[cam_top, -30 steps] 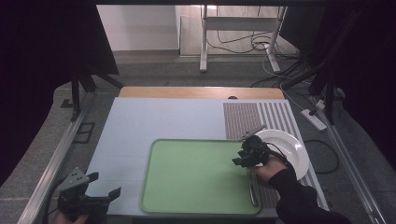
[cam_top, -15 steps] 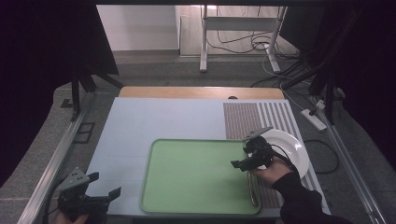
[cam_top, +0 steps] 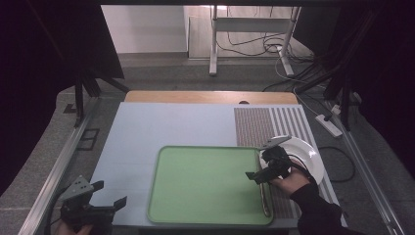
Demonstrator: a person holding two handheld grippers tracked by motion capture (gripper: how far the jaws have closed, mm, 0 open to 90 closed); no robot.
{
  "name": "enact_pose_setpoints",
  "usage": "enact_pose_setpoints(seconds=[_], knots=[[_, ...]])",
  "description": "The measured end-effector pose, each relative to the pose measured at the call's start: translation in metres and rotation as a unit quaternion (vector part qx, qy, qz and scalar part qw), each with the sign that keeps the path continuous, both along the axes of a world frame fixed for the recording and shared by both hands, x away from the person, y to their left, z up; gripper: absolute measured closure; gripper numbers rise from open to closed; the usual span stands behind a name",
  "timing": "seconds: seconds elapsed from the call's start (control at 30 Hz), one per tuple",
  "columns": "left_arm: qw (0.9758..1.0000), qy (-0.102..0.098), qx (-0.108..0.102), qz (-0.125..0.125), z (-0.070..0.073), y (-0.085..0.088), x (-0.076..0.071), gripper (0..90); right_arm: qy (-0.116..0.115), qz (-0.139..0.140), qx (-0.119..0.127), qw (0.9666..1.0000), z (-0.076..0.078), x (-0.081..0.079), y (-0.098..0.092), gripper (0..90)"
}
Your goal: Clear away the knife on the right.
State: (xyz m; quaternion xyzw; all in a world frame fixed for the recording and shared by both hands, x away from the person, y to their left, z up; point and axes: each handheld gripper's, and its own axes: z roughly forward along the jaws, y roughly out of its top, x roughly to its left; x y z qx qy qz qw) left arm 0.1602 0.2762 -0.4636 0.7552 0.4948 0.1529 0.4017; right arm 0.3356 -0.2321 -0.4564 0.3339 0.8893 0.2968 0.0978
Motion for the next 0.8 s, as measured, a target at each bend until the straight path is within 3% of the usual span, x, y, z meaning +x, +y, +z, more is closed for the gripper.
enact_pose_setpoints(seconds=[0.8], knots=[[1.0, 0.001, -0.002, 0.0, 0.0, 0.0, 0.0, 1.7, -0.006, -0.025, 0.006, 0.9996, 0.001, -0.015, -0.026, 0.0]])
